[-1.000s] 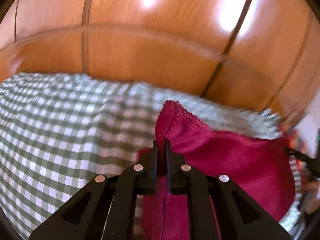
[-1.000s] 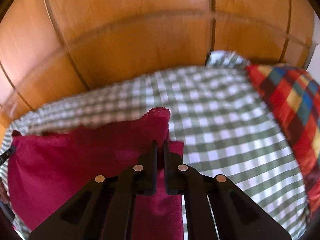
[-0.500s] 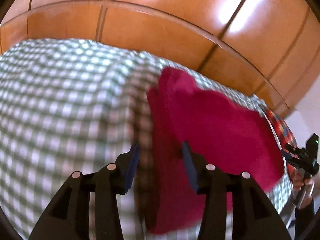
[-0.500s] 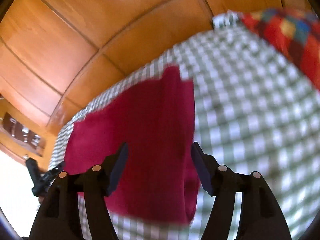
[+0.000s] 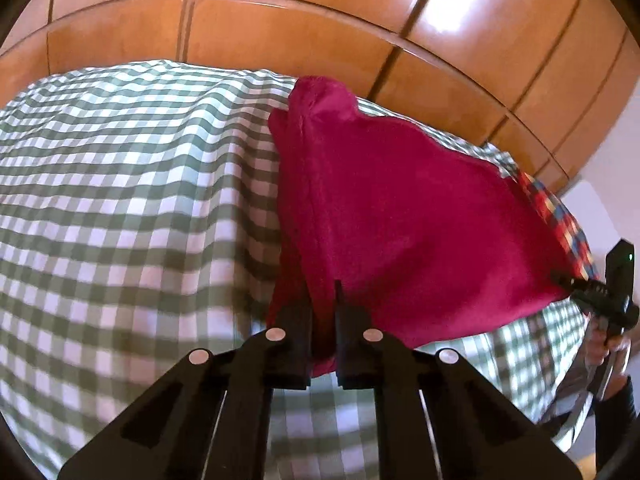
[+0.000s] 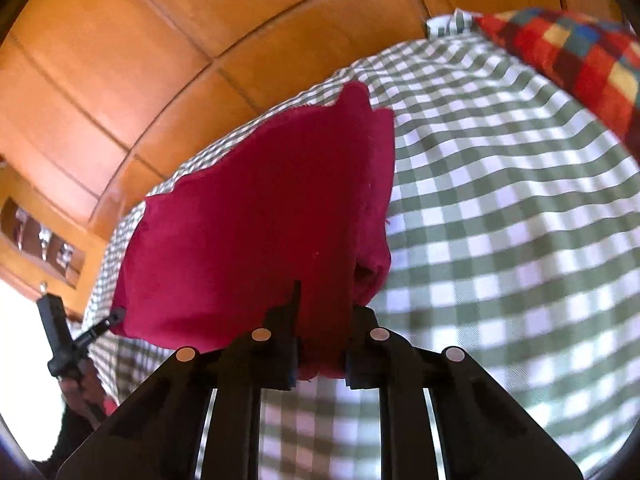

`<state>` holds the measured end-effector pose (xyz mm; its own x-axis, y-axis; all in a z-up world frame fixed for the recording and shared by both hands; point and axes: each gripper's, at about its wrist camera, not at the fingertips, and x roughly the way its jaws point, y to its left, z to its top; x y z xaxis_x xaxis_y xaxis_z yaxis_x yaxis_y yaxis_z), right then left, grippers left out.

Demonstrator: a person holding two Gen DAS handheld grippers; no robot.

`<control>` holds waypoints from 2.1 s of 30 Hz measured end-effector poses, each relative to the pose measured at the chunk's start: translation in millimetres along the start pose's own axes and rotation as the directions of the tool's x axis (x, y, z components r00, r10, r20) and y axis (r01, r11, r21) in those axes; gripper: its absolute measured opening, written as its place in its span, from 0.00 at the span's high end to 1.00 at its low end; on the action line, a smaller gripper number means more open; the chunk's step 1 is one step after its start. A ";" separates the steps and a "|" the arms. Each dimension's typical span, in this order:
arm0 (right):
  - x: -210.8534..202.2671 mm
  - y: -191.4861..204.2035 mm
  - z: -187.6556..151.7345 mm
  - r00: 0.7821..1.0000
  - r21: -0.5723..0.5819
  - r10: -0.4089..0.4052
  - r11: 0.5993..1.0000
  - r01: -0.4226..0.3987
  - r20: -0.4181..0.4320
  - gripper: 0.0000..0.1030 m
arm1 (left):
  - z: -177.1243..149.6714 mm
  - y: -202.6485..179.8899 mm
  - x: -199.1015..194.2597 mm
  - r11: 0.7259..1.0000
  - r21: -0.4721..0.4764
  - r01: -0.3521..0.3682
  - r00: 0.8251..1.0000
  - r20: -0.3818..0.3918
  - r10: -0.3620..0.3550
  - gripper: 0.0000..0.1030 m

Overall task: Fold small clothes
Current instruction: 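Lower the sweater flat onto the bed and open both grippers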

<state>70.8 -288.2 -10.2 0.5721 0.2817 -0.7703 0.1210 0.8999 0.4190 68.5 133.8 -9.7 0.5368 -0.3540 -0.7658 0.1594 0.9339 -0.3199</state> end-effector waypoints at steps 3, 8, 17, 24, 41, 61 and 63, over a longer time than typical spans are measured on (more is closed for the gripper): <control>-20.9 -1.9 -23.1 0.999 -0.035 -0.014 0.999 0.013 -0.029 0.86 | -18.9 -6.8 -20.7 0.999 0.024 0.022 1.000 -0.016 -0.022 0.94; -42.3 -23.0 -65.8 0.996 -0.029 -0.041 0.999 0.038 -0.081 0.86 | -67.7 -13.9 -36.4 0.999 0.025 0.031 0.996 -0.086 -0.028 0.92; -61.4 -26.4 -41.2 0.990 -0.019 -0.132 0.991 0.133 0.059 0.39 | -50.2 -12.3 -60.3 0.997 0.010 -0.082 0.995 0.055 0.081 0.70; -19.8 -13.5 10.5 0.956 0.016 -0.270 0.963 0.270 0.114 0.53 | -7.9 -46.4 -31.7 0.988 0.087 -0.126 0.986 0.118 0.115 0.69; 6.8 21.1 -10.1 0.850 -0.182 -0.486 0.834 0.520 0.201 0.52 | -12.4 -46.5 -3.6 0.968 0.110 -0.223 0.972 0.093 0.214 0.69; -27.7 49.9 -35.5 0.845 -0.262 -0.472 0.807 0.529 0.250 0.20 | -34.0 -70.8 -18.0 0.973 0.135 -0.188 0.977 0.122 0.172 0.58; -27.4 48.3 -39.2 0.852 -0.265 -0.466 0.813 0.518 0.236 0.20 | -37.0 -73.9 -19.5 0.972 0.145 -0.185 0.978 0.126 0.167 0.58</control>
<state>29.1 -239.4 12.3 0.6229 -0.2583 -0.7384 0.1802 0.9659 -0.1859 15.6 69.9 8.3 0.6558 -0.1837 -0.7323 0.1756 0.9805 -0.0887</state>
